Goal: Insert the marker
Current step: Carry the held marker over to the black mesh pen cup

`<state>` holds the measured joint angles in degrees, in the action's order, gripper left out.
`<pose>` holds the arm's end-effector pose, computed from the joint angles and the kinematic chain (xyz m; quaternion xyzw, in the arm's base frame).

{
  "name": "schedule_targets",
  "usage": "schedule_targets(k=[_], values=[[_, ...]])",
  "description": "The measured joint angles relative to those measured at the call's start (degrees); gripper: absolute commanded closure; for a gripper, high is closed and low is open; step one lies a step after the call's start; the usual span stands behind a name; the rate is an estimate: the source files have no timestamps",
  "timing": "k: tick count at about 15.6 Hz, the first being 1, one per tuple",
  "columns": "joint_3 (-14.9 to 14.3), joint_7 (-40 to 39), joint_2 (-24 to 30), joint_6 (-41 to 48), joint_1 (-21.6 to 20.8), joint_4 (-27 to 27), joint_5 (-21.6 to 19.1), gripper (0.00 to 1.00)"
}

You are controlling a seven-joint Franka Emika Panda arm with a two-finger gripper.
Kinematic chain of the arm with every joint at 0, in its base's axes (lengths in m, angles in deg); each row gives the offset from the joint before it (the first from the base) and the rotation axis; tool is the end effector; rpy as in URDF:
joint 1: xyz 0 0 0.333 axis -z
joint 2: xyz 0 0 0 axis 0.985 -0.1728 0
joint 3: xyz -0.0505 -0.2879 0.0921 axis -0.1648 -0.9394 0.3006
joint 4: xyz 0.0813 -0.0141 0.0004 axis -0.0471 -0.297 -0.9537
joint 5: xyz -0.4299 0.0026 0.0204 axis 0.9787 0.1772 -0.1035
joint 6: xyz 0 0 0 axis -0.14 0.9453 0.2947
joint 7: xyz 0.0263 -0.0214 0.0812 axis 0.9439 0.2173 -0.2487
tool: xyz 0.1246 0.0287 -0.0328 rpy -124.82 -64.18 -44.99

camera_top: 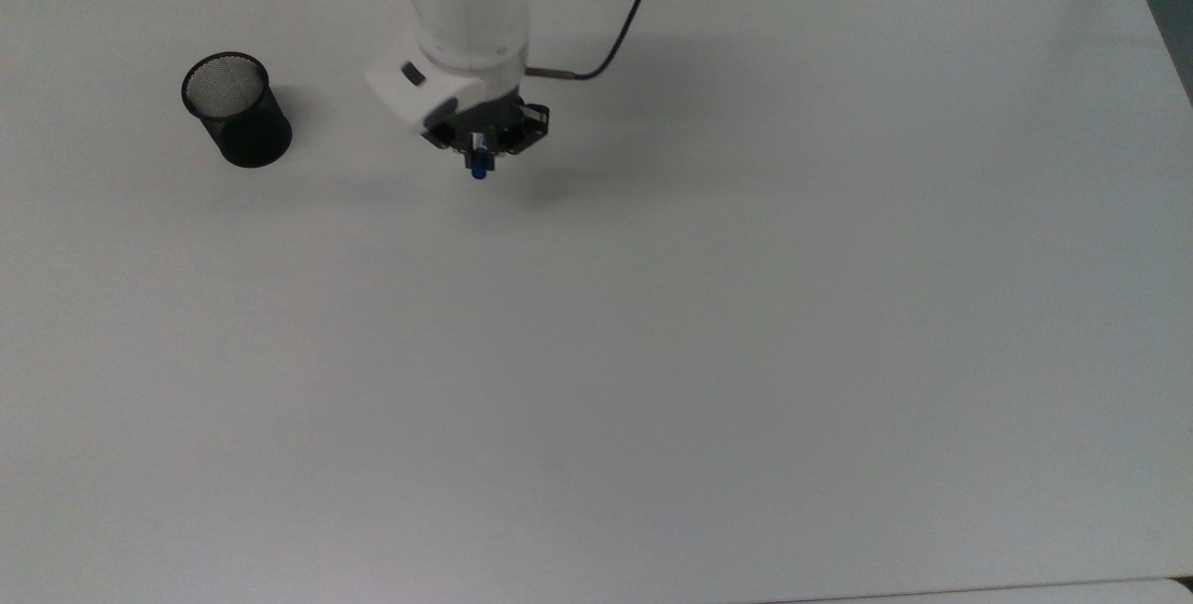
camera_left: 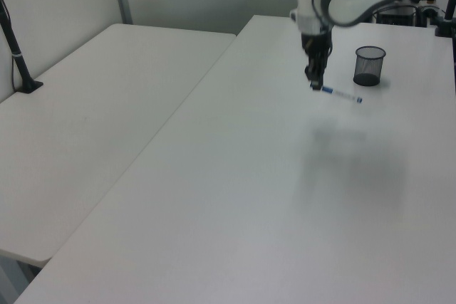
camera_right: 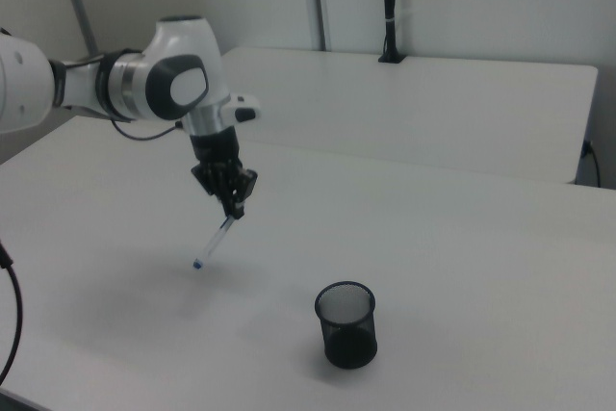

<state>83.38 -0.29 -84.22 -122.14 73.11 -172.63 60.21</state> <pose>0.6432 0.0033 0.3758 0.9989 -0.0116 -0.0162 0.0432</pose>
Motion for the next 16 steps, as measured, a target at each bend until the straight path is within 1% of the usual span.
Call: schedule_targets(k=[4, 7, 10, 12, 14, 16], values=[[-0.99, -2.55, 7.56, 0.02, 5.63, -0.07, -0.21, 1.0], [-3.28, -6.06, 10.87, 0.06, 7.89, -0.44, -0.88, 1.0], [-6.61, -9.78, 11.12, -0.14, 9.16, -0.74, -0.89, 1.0], [-9.57, -13.03, 10.83, -0.85, 9.9, -1.09, -0.9, 1.0], [-12.54, -15.54, 10.44, -3.26, 10.37, -2.02, -0.94, 1.0], [-14.84, -16.9, 9.63, -5.85, 10.56, -2.89, -0.99, 1.0]])
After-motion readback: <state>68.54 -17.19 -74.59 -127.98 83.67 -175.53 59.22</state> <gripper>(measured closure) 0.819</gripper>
